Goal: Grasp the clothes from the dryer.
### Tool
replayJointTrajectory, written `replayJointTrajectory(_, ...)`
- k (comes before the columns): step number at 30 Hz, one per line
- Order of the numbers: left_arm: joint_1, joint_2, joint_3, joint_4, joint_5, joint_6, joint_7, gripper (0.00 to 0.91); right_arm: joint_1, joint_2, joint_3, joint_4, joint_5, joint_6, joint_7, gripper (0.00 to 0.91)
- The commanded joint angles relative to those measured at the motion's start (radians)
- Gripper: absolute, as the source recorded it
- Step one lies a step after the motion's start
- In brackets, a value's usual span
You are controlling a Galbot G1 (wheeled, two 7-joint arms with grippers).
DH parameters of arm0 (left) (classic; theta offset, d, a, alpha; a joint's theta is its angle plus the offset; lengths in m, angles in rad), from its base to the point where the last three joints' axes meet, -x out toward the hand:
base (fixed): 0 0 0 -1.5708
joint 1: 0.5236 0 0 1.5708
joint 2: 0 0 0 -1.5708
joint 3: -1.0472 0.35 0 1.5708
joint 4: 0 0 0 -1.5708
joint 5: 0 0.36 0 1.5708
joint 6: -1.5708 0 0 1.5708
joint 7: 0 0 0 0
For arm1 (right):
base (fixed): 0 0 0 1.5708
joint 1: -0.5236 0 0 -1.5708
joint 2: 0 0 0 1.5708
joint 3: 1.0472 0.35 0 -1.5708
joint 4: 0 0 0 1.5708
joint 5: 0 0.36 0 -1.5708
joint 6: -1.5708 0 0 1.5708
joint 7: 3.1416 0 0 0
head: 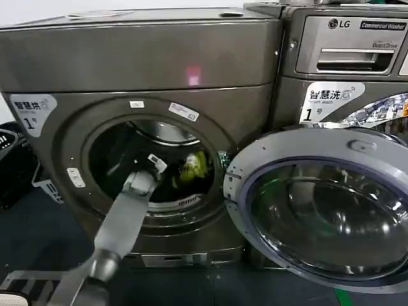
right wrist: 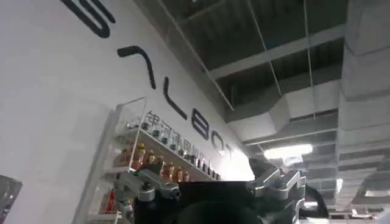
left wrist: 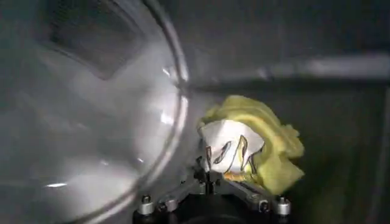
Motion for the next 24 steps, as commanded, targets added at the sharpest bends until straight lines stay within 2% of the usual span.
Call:
replayJointTrajectory(1,0.15,-0.06,-0.175,-0.258,-0.17,-0.018,-0.308,0.0,0.008,-0.001,-0.008,0.011,-0.012,0.015,0.001,0.907)
replayJointTrajectory(9,0.309,-0.131,-0.241,-0.412,-0.222,-0.204,-0.513,0.0,0.019,-0.004,-0.013,0.004,-0.009,0.046,-0.003,0.907)
replayJointTrajectory(15,0.374,-0.152,-0.233,-0.498,-0.209,-0.215,-0.529,0.0,0.012,-0.006,-0.011,0.007,0.013,0.058,0.008,0.907)
replayJointTrajectory(24,0.389,-0.147,-0.209,-0.519,-0.215,-0.196,-0.51,0.0,-0.006,-0.013,0.005,-0.009,0.022,0.069,0.009,0.907)
